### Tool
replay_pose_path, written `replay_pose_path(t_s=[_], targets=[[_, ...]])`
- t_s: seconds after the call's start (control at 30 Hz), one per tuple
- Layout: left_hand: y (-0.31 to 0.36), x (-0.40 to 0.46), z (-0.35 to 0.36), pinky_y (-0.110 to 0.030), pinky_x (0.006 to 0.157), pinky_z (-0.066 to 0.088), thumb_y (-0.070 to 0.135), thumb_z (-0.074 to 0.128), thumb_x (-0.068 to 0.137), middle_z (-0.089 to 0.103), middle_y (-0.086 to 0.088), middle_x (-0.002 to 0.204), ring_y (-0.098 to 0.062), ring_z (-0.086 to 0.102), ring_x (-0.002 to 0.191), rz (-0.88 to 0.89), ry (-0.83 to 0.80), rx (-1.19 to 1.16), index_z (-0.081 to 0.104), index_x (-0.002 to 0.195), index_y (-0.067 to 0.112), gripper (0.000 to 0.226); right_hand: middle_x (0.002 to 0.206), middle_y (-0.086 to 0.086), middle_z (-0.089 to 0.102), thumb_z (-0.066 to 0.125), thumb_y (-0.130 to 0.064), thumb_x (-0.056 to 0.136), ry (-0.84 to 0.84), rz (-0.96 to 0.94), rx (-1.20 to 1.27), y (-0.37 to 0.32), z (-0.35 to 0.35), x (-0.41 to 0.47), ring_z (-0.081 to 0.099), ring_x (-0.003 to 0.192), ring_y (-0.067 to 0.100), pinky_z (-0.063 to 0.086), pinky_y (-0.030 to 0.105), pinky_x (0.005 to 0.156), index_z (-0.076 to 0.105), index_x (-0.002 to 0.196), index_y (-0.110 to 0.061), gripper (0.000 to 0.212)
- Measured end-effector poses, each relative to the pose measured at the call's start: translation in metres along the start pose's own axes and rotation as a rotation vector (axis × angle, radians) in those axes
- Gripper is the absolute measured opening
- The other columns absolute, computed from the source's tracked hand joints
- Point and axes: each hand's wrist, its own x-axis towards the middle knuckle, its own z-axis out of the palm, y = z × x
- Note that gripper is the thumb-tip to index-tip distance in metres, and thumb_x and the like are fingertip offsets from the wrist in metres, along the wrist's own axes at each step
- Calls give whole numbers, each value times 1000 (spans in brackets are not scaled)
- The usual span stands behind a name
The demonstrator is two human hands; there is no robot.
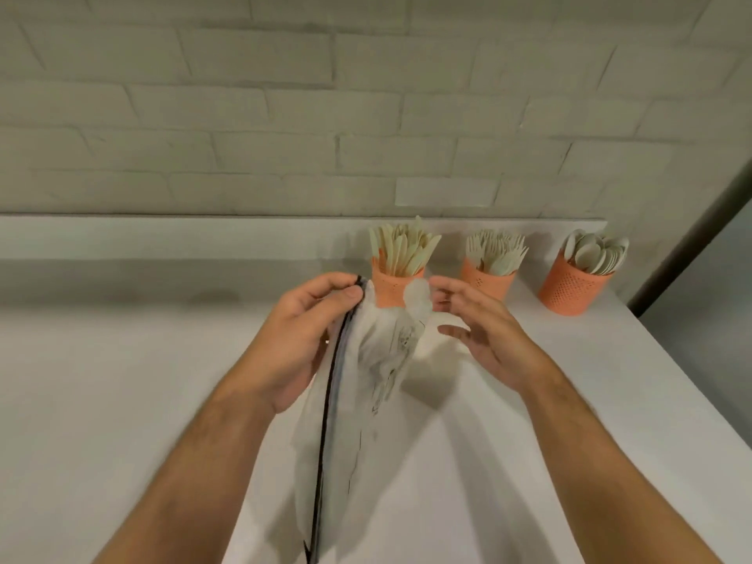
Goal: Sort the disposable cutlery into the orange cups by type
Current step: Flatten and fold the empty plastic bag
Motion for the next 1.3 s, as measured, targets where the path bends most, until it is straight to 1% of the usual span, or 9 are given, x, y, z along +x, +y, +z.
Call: replay_pose_path(t_s=[0.13,0.2,0.47,0.67,0.83,0.97,1.07,1.2,1.3], targets=[[-2,0,2,-18,58,54,12,58,87,71,2,72,-8,66,63,-40,-70,-89,66,95,10,11,124,20,61,76,-47,81,-79,106,68,-7,7,-12,59,113,29,49,40,94,64,132,-14,62],[-11,3,3,-19,58,54,11,56,91,71,2,72,-8,67,64,-65,-50,-111,66,92,11,11,111,18,70,74,-36,84,-72,140,50,-11,4,-20,69,98,25,58,34,84,72,119,-8,44],[-72,18,3,-32,53,50,13,55,97,64,1,68,-18,60,57,-283,171,38,62,78,15,20,118,14,72,63,-38,91,272,380,152,-18,-65,-64,70,106,28,53,44,97,69,122,-6,45],[-109,37,6,-35,54,57,16,52,99,62,-9,81,-26,61,61,-399,285,215,59,95,5,14,89,8,77,63,-23,94,507,547,251,-24,-136,-83,75,71,19,61,33,70,67,110,-10,21],[-131,57,21,-33,52,55,20,55,99,64,-14,86,-28,64,61,-384,338,282,62,96,2,19,115,12,72,64,-39,94,609,518,216,-19,-173,-83,69,105,25,52,41,96,60,127,-5,46],[-141,60,36,-42,79,57,38,57,94,65,-9,92,-28,65,74,-371,483,323,52,121,11,38,118,18,65,66,-57,88,683,616,110,-4,-190,-93,65,109,32,54,40,90,54,121,2,69],[-138,32,55,-41,80,54,50,54,92,61,-5,90,-29,63,79,-398,481,571,48,113,13,43,109,17,67,66,-39,92,619,619,74,6,-196,-108,66,94,29,54,36,86,60,120,2,50],[-139,-17,89,-31,64,51,55,56,90,64,0,89,-19,60,80,-529,198,694,63,94,19,36,104,18,67,63,-3,92,516,505,78,10,-196,-113,64,87,29,52,37,90,55,126,-12,36],[-151,-34,100,-37,80,53,43,68,87,67,7,78,-19,62,81,-477,140,673,69,81,20,23,107,21,69,64,5,89,508,326,-38,12,-190,-112,66,88,28,54,38,90,52,111,-22,37]])
